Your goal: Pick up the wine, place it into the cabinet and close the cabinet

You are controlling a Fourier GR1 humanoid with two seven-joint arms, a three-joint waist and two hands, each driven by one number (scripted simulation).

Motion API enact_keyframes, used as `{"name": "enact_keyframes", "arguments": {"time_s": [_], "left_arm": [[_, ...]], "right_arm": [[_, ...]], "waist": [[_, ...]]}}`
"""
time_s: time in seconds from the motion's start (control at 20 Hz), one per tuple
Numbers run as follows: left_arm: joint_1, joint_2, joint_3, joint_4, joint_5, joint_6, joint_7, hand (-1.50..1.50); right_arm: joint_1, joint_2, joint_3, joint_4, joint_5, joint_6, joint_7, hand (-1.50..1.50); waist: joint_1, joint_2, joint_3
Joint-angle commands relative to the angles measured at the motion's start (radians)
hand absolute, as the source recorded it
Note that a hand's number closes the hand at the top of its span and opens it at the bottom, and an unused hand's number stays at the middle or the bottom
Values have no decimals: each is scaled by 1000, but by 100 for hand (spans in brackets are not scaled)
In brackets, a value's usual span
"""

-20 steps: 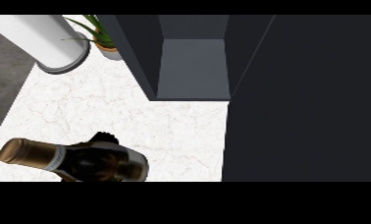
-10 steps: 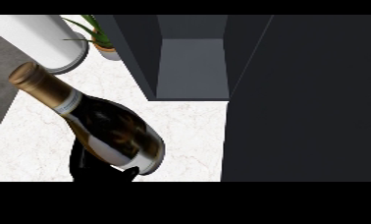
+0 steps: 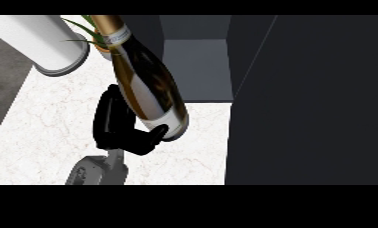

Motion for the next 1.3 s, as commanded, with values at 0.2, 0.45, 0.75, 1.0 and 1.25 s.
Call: {"name": "enact_keyframes", "arguments": {"time_s": [0.2,0.45,0.75,1.0,1.25], "left_arm": [[-209,0,-53,166,-60,154,13,150],[-282,0,-112,289,-66,197,-2,150],[-276,0,-180,425,100,255,-186,150],[-301,0,-198,538,122,249,-246,150],[-362,0,-237,618,215,312,-270,150]], "right_arm": [[45,16,11,14,16,19,-65,-150],[-51,-39,-94,100,-62,41,-66,-150],[53,-50,-99,20,-95,86,-61,-150],[46,-31,-99,1,-103,59,-39,-150],[27,-7,-38,48,-31,49,-49,-150]], "waist": [[-4,0,0],[-1,1,0],[-6,1,0],[-6,1,0],[-6,1,0]]}}
